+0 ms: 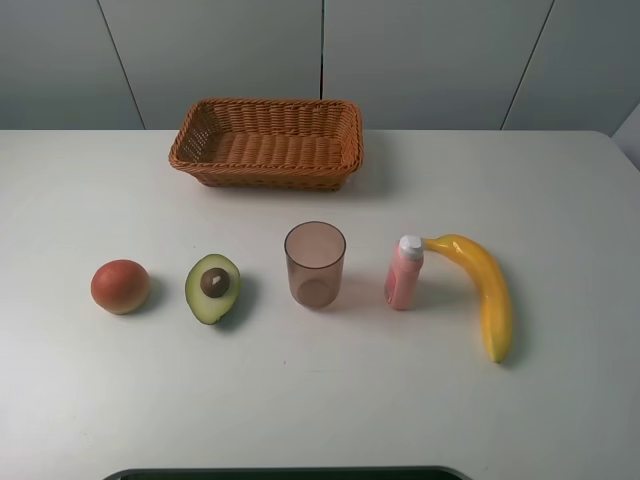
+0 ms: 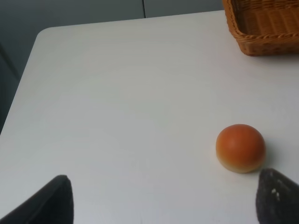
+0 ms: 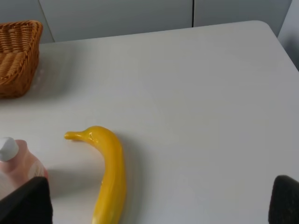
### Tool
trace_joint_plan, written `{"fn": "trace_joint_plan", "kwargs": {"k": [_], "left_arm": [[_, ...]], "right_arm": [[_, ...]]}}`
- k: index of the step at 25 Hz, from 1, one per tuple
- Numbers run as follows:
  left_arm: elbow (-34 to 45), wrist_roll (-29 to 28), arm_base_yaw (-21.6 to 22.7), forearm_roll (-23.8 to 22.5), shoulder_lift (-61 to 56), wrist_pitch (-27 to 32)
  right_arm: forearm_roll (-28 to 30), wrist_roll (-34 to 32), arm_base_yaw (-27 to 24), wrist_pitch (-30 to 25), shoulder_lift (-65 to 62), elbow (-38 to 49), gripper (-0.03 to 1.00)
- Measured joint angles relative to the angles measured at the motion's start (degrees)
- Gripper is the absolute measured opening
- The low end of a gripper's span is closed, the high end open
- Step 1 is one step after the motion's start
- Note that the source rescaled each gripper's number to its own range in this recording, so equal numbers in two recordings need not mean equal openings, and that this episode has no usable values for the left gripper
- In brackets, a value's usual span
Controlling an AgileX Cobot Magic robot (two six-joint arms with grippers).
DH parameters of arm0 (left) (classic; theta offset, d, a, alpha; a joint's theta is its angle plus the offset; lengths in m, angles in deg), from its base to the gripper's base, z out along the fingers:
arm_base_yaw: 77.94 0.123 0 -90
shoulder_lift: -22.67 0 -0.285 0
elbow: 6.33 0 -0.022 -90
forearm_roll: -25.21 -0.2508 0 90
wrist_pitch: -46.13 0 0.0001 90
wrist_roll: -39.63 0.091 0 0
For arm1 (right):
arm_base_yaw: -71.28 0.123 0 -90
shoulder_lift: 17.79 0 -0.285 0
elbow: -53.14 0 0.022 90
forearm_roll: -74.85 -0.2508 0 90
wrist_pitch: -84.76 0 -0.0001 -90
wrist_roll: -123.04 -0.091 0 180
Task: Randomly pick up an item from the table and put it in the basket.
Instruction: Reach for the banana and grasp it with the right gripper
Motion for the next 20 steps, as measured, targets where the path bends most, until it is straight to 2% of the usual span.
{"fn": "trace_joint_plan", "kwargs": {"k": [20], "left_arm": [[0.0,0.0,0.0,0.0,0.0,0.0]], "right_arm": [[0.0,0.0,0.0,0.0,0.0,0.0,1.00]]}}
